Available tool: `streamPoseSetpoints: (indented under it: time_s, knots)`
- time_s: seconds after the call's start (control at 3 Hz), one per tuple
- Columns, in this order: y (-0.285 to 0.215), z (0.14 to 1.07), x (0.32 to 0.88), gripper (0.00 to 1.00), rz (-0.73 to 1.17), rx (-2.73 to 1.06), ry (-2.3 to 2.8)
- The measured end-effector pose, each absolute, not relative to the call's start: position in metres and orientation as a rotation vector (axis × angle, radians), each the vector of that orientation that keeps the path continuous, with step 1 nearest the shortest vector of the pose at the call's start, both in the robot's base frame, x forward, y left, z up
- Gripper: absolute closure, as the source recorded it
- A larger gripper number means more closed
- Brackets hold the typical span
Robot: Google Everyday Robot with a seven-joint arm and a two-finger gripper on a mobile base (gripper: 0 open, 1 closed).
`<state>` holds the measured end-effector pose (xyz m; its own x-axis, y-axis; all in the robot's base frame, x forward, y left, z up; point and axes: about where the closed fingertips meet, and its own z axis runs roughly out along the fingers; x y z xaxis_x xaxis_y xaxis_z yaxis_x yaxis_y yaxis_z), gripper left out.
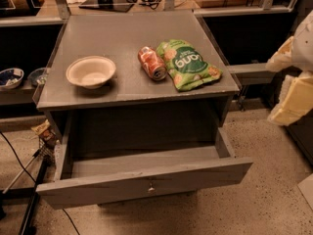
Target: Close top drawer
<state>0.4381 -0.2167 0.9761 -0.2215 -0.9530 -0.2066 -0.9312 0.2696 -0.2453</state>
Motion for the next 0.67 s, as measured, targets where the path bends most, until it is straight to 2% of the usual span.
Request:
streamPoseSetpoints:
  time_s: [0.67]
  knots:
    - [-0.2156, 0.9803, 0.4404, 0.73, -0.107, -1.719, 2.226]
